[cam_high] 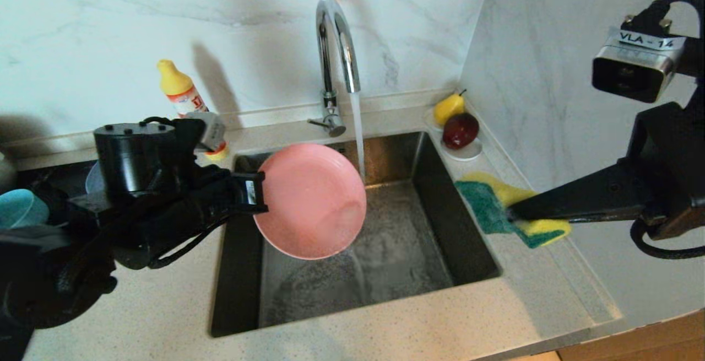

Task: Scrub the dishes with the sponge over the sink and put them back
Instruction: Rinse the plate

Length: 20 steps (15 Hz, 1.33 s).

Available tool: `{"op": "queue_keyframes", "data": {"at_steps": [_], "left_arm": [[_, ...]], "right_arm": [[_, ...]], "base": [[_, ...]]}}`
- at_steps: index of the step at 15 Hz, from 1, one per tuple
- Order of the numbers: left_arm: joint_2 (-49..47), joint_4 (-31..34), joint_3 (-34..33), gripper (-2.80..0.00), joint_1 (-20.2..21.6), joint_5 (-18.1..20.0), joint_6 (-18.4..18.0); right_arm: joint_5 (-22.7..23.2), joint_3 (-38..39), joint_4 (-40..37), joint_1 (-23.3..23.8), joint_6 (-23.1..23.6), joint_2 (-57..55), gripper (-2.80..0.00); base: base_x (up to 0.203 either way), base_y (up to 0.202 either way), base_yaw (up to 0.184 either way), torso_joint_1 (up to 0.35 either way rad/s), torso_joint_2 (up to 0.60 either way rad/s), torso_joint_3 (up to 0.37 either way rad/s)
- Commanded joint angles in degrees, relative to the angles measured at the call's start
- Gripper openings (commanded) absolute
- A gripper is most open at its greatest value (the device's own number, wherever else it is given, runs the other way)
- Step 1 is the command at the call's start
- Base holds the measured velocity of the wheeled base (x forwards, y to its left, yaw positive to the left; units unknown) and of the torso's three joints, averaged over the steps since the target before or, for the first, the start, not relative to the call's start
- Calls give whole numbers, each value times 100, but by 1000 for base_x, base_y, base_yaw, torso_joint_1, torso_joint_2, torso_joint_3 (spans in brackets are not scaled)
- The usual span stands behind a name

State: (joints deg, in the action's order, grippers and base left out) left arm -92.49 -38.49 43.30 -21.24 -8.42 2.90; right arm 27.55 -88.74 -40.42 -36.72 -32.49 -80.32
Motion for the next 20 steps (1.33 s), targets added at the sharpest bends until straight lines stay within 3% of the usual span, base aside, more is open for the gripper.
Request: {"op": "queue_keyframes", "data": {"at_steps": [1, 5, 8, 15, 20], "left_arm": [[733, -102, -393, -280, 215, -32, -561], [1091, -1104, -978, -280, 451, -45, -1701], [1188, -1570, -1197, -280, 629, -45, -2144], [1751, -1759, -1547, -280, 674, -23, -2634], [1926, -1645, -1644, -280, 679, 16, -2515]], "right_arm": [[92, 70, -33, 230, -10, -133, -280], [92, 179, -13, 358, -3, -188, -280], [92, 155, -9, 361, -3, -186, -280], [107, 129, -9, 368, -3, -255, -280], [145, 172, -9, 367, 2, -252, -280]], "base": [[0, 0, 0, 0, 0, 0], [0, 0, 0, 0, 0, 0], [0, 0, 0, 0, 0, 0], [0, 0, 0, 0, 0, 0], [0, 0, 0, 0, 0, 0]]}}
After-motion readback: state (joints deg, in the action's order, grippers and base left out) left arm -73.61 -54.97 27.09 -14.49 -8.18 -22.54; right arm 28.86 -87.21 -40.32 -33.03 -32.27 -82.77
